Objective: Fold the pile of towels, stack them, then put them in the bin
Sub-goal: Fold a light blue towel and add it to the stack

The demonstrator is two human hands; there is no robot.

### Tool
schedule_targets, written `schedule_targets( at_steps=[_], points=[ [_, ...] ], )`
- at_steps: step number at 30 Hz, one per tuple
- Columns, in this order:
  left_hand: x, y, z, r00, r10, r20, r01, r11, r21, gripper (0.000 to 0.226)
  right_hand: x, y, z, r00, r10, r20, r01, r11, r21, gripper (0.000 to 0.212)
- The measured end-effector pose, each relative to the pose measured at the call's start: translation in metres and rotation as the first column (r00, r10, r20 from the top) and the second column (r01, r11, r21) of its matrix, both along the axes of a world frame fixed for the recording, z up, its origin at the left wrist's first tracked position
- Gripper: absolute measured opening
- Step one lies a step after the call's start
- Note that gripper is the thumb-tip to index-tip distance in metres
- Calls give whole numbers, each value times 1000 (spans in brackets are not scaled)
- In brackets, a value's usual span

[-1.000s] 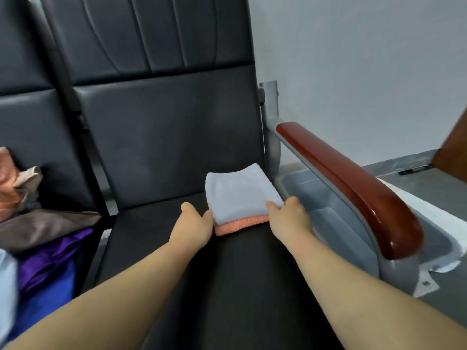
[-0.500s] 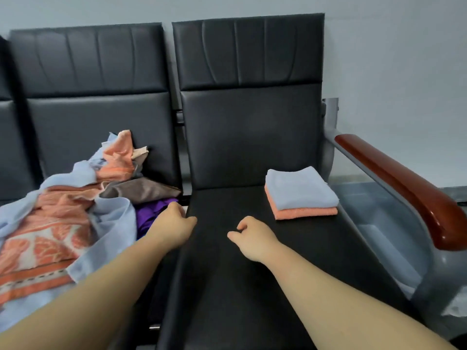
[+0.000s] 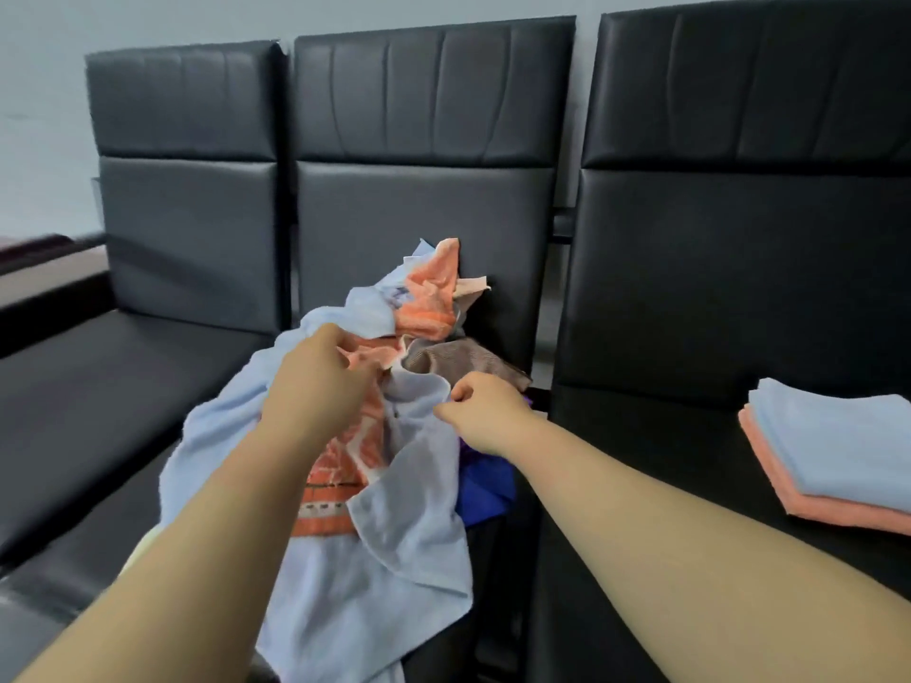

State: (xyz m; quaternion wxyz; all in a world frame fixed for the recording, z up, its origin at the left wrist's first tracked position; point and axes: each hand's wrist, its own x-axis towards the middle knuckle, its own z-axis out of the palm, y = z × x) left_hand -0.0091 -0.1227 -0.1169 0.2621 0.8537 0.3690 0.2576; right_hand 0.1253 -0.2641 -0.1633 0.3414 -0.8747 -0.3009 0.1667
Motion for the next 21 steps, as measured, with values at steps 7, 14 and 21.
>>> schedule_targets(
  at_steps=[7, 14, 21],
  points=[
    [-8, 39, -7, 940, 267, -211, -197, 933, 302, 38, -7, 56, 14, 999, 53, -10, -51, 982, 181, 24],
    [-17, 52, 2, 957, 192, -218, -170, 978, 117, 18, -28, 81, 22, 975, 182, -127, -160, 973, 166, 34],
    [-25, 44, 16, 964, 148, 221, -131, 987, -90, 28, -34, 77, 21, 969, 179, -173, -151, 975, 163, 34]
  ],
)
